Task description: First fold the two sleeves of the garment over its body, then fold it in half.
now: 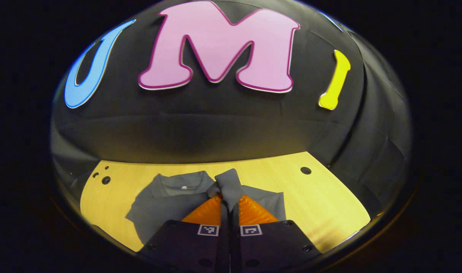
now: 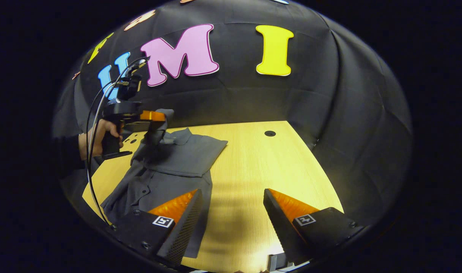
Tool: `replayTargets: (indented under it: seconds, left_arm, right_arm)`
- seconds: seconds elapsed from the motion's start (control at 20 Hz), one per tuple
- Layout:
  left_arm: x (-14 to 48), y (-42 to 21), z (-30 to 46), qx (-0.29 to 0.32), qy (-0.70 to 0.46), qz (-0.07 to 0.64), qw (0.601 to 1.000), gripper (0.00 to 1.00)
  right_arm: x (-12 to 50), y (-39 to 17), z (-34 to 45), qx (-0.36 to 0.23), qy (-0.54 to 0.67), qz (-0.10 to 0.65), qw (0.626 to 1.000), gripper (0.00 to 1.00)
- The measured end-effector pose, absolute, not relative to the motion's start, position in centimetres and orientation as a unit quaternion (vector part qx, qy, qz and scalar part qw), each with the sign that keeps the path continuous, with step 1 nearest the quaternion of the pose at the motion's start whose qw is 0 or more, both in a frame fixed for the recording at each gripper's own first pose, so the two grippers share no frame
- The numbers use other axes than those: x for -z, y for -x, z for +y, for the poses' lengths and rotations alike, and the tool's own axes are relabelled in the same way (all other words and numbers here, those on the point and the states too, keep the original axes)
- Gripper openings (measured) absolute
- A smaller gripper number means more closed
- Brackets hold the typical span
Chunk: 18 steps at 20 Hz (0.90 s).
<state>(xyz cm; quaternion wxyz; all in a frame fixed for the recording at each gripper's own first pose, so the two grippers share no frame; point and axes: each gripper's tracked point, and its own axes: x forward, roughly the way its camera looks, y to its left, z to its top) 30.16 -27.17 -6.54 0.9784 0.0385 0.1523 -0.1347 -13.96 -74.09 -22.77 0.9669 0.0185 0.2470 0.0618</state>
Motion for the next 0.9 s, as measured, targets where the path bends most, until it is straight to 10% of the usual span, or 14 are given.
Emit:
replayTargets:
  seconds: [0.35,0.6,0.9]
  left_arm:
    - [9.8,-30.2,-31.6,0.143,-0.017,0.195,0.97,0.13]
    - [10.0,-27.0,-28.8,0.127,0.005,0.195,0.973,0.8]
    - [12.9,-18.1,-15.9,0.051,-0.034,0.201,0.978,0.94]
  right_arm:
    - [23.7,14.1,-74.6,-0.092,-0.014,0.258,0.962,0.99]
    - [25.0,14.4,-73.5,-0.119,-0.02,0.289,0.95,0.99]
    - [29.0,15.8,-69.9,-0.141,-0.029,0.36,0.922,0.99]
